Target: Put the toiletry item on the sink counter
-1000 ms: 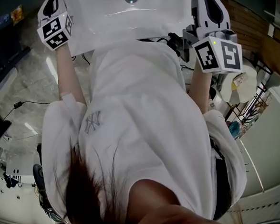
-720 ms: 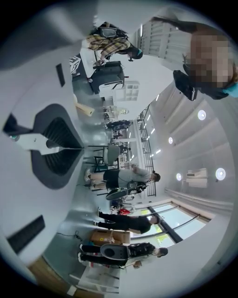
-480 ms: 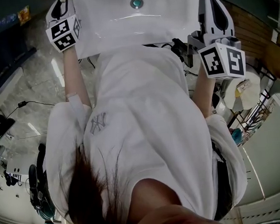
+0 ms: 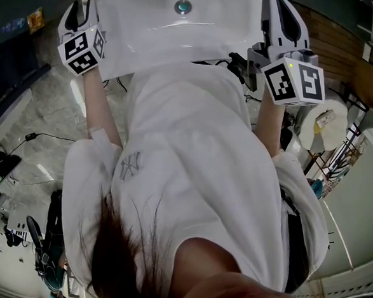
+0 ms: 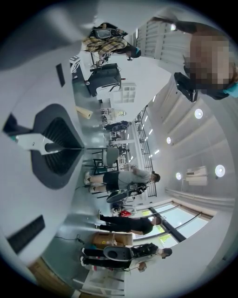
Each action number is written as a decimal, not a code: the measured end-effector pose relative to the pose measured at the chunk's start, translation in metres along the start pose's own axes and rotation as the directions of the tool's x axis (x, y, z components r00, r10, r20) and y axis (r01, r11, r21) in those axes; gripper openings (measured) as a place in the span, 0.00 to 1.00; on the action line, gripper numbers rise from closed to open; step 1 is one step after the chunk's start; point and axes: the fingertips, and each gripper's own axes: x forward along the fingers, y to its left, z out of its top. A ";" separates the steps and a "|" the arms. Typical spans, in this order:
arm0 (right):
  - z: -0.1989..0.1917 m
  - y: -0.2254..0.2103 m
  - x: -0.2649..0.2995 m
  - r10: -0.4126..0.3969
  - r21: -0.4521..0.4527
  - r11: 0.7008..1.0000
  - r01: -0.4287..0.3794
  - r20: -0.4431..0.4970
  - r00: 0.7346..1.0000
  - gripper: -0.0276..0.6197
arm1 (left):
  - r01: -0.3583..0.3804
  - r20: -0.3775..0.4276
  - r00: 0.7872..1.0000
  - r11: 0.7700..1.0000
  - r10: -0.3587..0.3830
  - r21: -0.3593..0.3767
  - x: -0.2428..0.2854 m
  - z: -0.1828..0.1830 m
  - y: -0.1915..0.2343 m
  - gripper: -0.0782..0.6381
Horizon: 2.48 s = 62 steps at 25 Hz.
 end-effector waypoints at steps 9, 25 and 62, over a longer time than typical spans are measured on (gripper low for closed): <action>0.000 0.006 -0.006 0.024 0.010 1.000 -0.024 0.022 0.999 0.06 | -0.015 0.104 0.994 1.000 0.018 -0.026 -0.047 0.049 -0.001 0.30; 0.004 0.010 -0.015 0.063 0.023 0.998 -0.065 0.078 0.995 0.06 | 0.159 0.382 0.910 0.986 -0.162 0.039 -0.147 0.200 -0.075 0.30; 0.007 0.022 -0.034 0.079 -0.018 0.997 -0.078 0.071 0.994 0.06 | 0.236 0.371 0.904 0.972 -0.213 -0.017 -0.172 0.206 -0.126 0.12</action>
